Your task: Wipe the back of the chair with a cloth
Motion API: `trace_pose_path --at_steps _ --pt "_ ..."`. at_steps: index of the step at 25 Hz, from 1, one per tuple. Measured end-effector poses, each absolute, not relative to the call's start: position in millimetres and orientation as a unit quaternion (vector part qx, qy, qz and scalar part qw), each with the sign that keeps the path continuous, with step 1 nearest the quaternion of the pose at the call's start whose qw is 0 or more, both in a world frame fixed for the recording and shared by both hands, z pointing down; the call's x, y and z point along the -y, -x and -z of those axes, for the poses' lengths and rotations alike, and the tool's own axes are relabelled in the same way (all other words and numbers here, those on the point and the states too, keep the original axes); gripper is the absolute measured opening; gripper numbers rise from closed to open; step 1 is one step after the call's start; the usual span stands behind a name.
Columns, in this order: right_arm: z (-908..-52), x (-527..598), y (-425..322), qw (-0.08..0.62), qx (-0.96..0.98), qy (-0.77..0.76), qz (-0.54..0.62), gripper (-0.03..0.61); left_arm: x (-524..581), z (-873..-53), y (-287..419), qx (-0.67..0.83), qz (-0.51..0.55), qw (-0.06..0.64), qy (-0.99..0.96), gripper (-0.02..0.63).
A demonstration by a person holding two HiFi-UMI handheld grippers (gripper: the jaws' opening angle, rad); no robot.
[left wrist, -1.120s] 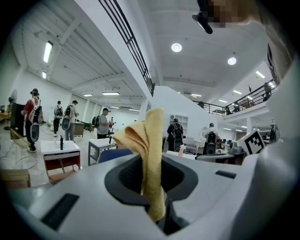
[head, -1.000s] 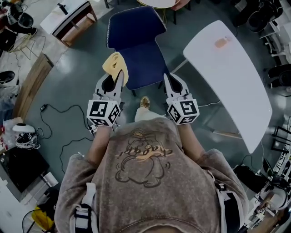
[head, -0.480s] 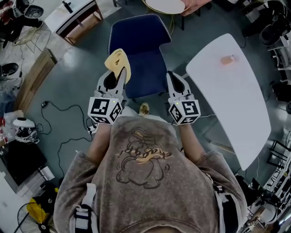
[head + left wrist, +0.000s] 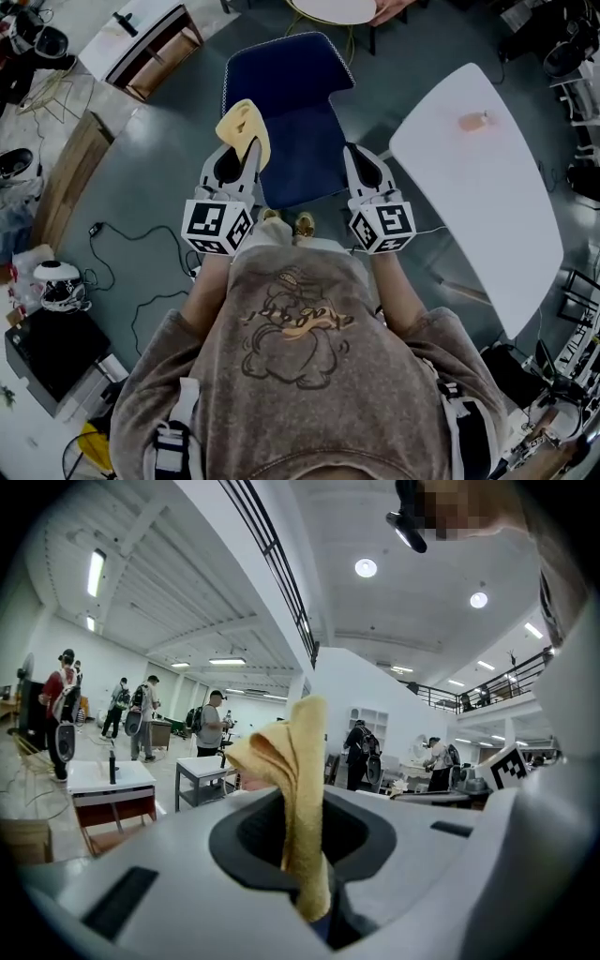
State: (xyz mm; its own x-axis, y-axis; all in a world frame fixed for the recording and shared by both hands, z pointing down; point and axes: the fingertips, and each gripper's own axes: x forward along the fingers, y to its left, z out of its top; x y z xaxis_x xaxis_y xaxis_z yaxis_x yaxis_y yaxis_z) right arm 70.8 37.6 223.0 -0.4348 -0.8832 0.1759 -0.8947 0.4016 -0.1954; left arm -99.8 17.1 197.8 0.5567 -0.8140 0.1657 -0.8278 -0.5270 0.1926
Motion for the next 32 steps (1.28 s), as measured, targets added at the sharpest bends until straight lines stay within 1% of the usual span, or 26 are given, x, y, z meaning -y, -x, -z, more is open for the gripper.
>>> trace_pose_path --at_steps 4,8,12,16,25,32 --pt "-226 -27 -61 0.024 0.830 -0.543 -0.127 0.025 -5 -205 108 0.456 -0.033 0.123 -0.881 0.058" --pt "-229 -17 -53 0.017 0.823 -0.554 -0.124 0.025 7 -211 112 0.441 -0.043 0.103 -0.890 0.058" --pt "-234 4 -49 0.010 0.821 -0.556 -0.127 0.025 30 -216 113 0.434 -0.031 0.117 -0.893 0.058" --pt "-242 29 -53 0.002 0.823 -0.554 -0.126 0.025 55 -225 103 0.430 -0.027 0.115 -0.895 0.058" --pt "-279 73 -63 -0.012 0.830 -0.542 -0.131 0.025 95 -280 110 0.469 -0.042 0.122 -0.873 0.058" --pt "-311 97 -64 -0.003 0.837 -0.530 -0.135 0.025 106 -324 114 0.495 -0.055 0.140 -0.856 0.058"
